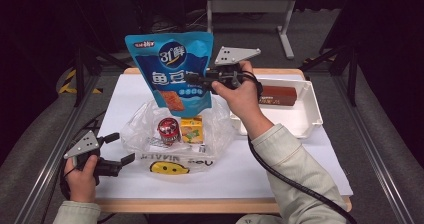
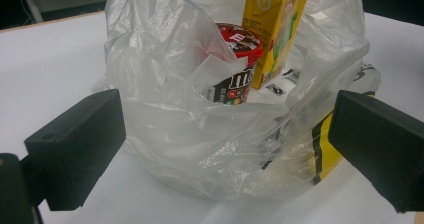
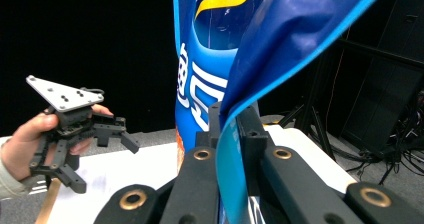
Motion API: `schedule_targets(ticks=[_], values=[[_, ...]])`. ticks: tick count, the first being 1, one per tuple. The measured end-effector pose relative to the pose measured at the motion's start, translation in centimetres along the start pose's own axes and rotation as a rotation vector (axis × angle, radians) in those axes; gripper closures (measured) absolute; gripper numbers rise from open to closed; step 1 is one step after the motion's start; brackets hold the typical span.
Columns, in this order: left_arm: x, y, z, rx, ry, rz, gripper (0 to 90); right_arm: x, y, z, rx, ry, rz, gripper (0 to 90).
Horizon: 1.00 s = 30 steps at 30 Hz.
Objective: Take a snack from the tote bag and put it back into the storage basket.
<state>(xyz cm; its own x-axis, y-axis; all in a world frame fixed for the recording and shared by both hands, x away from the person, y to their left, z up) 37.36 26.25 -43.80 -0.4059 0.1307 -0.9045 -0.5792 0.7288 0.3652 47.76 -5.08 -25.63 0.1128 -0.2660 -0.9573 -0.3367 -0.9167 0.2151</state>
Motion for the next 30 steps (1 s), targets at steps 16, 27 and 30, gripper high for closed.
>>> schedule_targets(ticks=[16, 27, 30], values=[[-0.1, -0.4, 0.0, 0.001, 0.0, 0.009, 2.4, -0.5, 4.8, -0.9, 0.02, -0.013, -0.015, 88.0], [-0.1, -0.4, 0.0, -0.001, -0.003, 0.009, 2.4, -0.2, 7.9, -1.6, 0.05, -0.011, -0.007, 88.1], [-0.1, -0.4, 0.0, -0.003, -0.003, 0.009, 2.4, 0.1, 8.7, -1.8, 0.061, -0.013, 0.0, 88.0]])
Point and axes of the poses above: each handheld gripper's, and its own axes: y roughly backward along the jaws, x roughly out of its underside, z roughly to its left, the point moved 5 cm from there along -y, roughly forward along the jaws, and after that the axes turned 8 degrees about y, right-handed, at the moved point
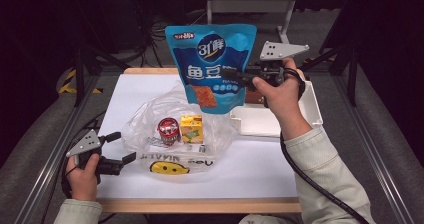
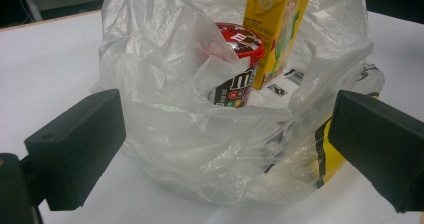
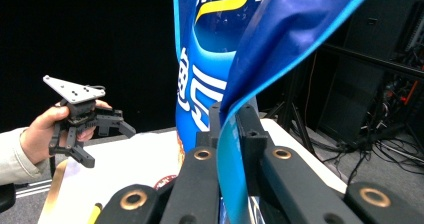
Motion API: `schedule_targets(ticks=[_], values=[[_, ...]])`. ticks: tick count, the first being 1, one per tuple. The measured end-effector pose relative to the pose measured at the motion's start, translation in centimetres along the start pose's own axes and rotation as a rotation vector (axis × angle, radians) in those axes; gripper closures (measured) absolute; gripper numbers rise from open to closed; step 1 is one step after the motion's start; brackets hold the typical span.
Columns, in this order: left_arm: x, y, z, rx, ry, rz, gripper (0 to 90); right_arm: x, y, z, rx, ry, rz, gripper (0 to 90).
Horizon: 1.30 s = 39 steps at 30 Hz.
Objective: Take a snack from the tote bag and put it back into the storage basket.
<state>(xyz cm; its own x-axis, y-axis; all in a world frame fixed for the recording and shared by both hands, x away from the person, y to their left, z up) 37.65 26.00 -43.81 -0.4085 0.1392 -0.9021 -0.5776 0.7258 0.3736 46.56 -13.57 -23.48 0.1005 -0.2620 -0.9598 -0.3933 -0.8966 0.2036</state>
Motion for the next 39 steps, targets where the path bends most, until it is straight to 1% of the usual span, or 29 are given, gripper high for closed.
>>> schedule_targets(ticks=[8, 9, 12, 15, 23, 25, 28, 29, 31, 32, 37, 39], values=[[0.0, 0.0, 0.0, -0.001, 0.0, 0.004, 2.4, 0.4, 1.8, -0.7, 0.033, -0.008, -0.002, 88.1], [0.0, 0.0, 0.0, -0.001, 0.0, 0.004, 2.4, 0.4, 1.8, -0.7, 0.033, -0.008, -0.002, 88.1], [0.0, 0.1, 0.0, -0.002, -0.001, 0.003, 2.4, 0.5, 2.8, -1.1, 0.051, -0.013, -0.002, 88.1], [0.0, 0.1, 0.0, -0.002, 0.0, 0.004, 2.4, 0.5, 3.1, -1.3, 0.058, -0.012, -0.001, 88.1], [0.0, 0.1, 0.0, -0.004, -0.001, 0.0, 2.4, 1.5, 4.8, -2.5, 0.095, -0.03, 0.002, 88.1], [0.0, 0.1, 0.0, -0.003, -0.002, 0.003, 2.4, 1.6, 4.9, -2.6, 0.1, -0.032, 0.002, 88.1], [0.1, 0.1, -0.1, -0.005, 0.008, 0.0, 2.4, 1.9, 5.4, -3.0, 0.109, -0.035, 0.004, 88.1], [0.1, 0.2, 0.0, -0.006, -0.001, 0.003, 2.4, 2.0, 5.6, -3.2, 0.11, -0.034, 0.002, 88.1], [0.1, 0.2, 0.0, -0.006, 0.0, 0.005, 2.4, 2.3, 5.9, -3.5, 0.121, -0.039, 0.003, 88.2], [0.1, 0.2, -0.1, -0.004, 0.004, 0.004, 2.4, 2.4, 6.0, -3.6, 0.122, -0.039, 0.003, 88.1], [0.2, 0.3, -0.1, -0.009, -0.002, 0.008, 2.4, 3.6, 6.2, -4.6, 0.139, -0.046, 0.018, 88.1], [0.2, 0.3, -0.1, -0.01, 0.0, 0.01, 2.4, 3.8, 6.2, -4.7, 0.141, -0.048, 0.019, 88.1]])
Point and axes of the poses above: each handheld gripper's, and its own axes: y roughly backward along the jaws, x roughly out of its underside, z roughly to its left, the point moved 5 cm from there along -y, roughly forward along the jaws, and after that the axes turned 8 degrees about y, right-handed, at the moved point
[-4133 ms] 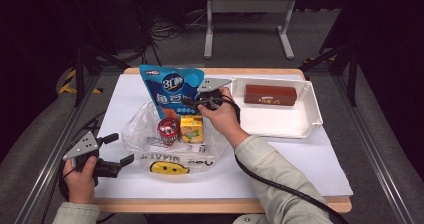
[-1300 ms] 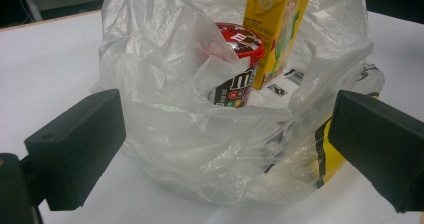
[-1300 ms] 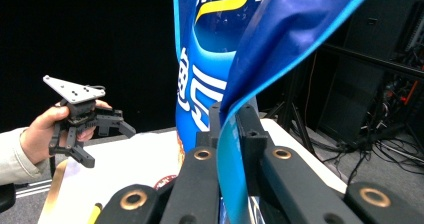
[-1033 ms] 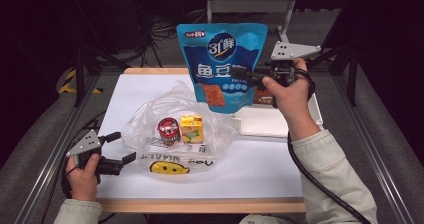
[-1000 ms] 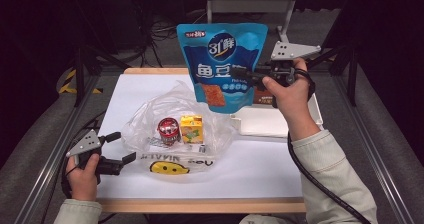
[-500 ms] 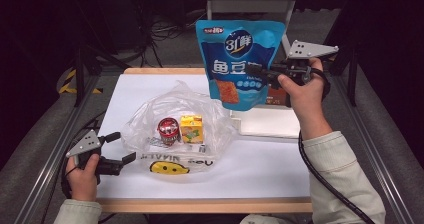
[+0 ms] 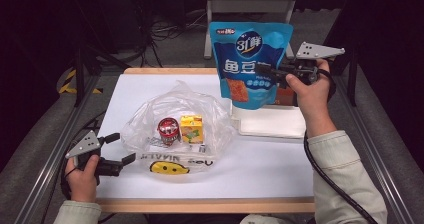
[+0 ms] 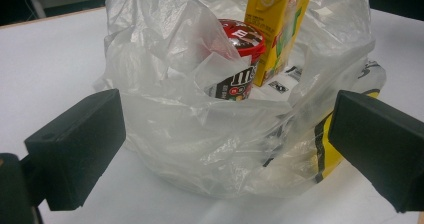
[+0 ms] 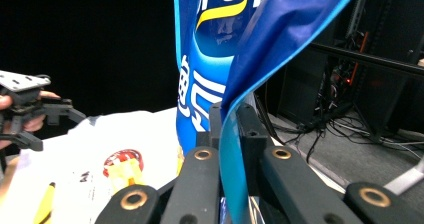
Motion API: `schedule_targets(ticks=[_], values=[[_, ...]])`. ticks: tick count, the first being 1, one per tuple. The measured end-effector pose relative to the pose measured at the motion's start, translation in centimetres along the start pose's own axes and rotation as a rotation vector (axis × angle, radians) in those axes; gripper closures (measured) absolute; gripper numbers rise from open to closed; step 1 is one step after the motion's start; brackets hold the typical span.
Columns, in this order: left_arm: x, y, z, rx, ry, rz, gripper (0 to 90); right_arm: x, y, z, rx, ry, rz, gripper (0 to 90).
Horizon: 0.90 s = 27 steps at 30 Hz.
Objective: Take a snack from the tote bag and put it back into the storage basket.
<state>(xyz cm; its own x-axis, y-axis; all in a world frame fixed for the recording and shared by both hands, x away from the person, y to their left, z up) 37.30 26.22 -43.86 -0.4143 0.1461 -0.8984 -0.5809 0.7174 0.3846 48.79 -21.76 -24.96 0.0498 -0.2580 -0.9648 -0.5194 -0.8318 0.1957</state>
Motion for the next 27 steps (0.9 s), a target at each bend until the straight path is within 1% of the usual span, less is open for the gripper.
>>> schedule_targets(ticks=[1, 3, 8, 10, 12, 16, 18, 21, 25, 27], values=[[0.0, 0.0, 0.0, -0.003, 0.002, -0.007, 2.4, 0.3, 0.0, -0.2, 0.006, 0.001, 0.006, 88.2], [0.1, 0.1, 0.0, -0.005, 0.004, -0.005, 2.4, 0.7, -0.2, -0.5, 0.007, 0.004, 0.01, 88.1], [0.3, 0.5, 0.0, -0.017, 0.004, -0.005, 2.4, 1.8, -0.3, -1.4, 0.019, -0.01, 0.023, 88.3], [0.3, 0.6, -0.1, -0.017, 0.013, -0.009, 2.4, 2.3, -0.4, -1.8, 0.027, -0.013, 0.027, 88.3], [0.4, 0.7, 0.0, -0.02, 0.009, -0.006, 2.4, 2.6, -0.4, -2.1, 0.027, -0.013, 0.032, 88.3], [0.5, 0.8, 0.0, -0.023, 0.016, -0.008, 2.4, 3.2, -0.4, -2.6, 0.026, -0.013, 0.029, 88.3], [0.5, 0.8, 0.0, -0.024, 0.011, -0.007, 2.4, 3.6, -0.4, -2.9, 0.03, -0.018, 0.028, 88.3], [0.6, 0.8, 0.0, -0.026, 0.017, -0.006, 2.4, 4.1, -0.4, -3.2, 0.036, -0.022, 0.031, 88.3], [0.6, 0.7, 0.0, -0.024, 0.017, -0.007, 2.4, 5.1, -0.5, -3.7, 0.045, -0.038, 0.036, 88.3], [0.5, 0.7, 0.1, -0.025, 0.013, -0.006, 2.4, 5.3, -0.4, -3.9, 0.048, -0.048, 0.028, 88.4]])
Point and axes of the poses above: each handheld gripper's, and its own axes: y roughly backward along the jaws, x roughly out of its underside, z roughly to its left, the point moved 5 cm from there along -y, roughly forward along the jaws, and after that the axes turned 8 degrees about y, right-handed, at the moved point
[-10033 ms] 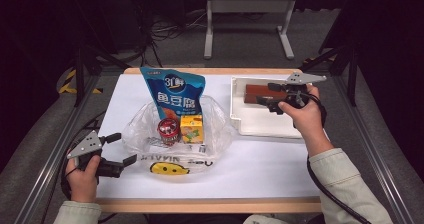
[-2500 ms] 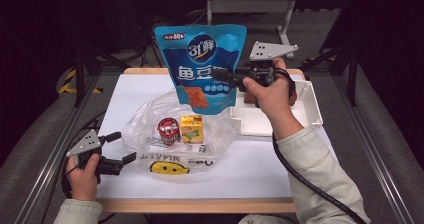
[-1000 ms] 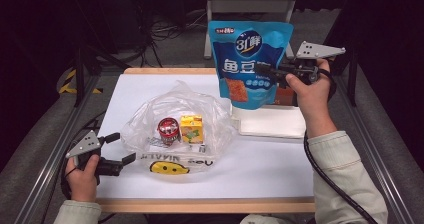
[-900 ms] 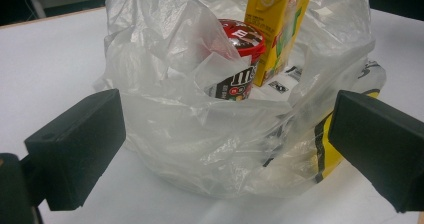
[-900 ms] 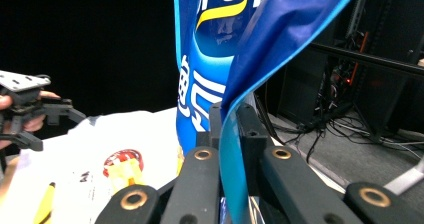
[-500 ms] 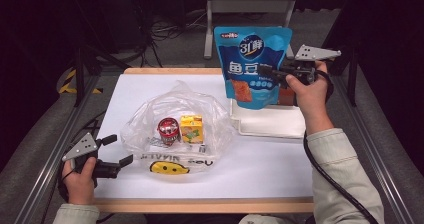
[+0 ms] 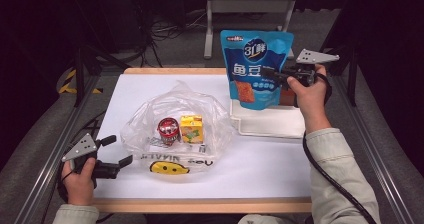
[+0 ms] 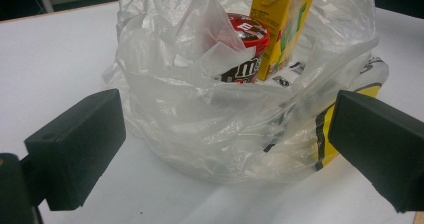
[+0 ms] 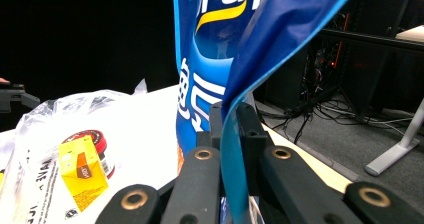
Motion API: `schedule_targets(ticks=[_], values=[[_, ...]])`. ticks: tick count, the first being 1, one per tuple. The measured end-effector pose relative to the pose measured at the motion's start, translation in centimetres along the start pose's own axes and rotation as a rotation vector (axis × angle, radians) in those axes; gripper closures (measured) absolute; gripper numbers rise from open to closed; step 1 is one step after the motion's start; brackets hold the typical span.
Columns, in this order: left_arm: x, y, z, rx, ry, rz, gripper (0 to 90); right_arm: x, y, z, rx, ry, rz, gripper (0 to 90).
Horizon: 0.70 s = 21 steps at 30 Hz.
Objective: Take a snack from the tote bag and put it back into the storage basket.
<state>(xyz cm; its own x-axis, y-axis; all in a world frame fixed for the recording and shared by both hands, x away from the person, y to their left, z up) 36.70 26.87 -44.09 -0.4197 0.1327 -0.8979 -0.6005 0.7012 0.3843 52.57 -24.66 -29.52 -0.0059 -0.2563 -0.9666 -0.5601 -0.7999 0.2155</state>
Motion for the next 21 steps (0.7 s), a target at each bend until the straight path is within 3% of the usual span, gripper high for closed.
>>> schedule_targets(ticks=[10, 21], values=[[0.0, 0.0, 0.0, 0.002, 0.002, 0.001, 2.4, 0.5, 0.5, -0.5, 0.023, 0.007, 0.017, 88.5], [0.0, 0.1, 0.0, 0.0, 0.004, 0.001, 2.4, 2.3, -0.6, -1.0, 0.018, -0.011, 0.04, 88.5]])
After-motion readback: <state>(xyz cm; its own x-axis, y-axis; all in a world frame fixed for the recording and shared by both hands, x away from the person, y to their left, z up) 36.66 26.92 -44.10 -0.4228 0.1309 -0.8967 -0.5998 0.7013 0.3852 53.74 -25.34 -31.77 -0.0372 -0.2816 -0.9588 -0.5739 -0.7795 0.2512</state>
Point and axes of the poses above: each handheld gripper's, and its own axes: y roughly backward along the jaws, x roughly out of its underside, z roughly to its left, the point moved 5 cm from there along -y, roughly forward along the jaws, and after that the axes turned 8 degrees about y, right-handed, at the moved point
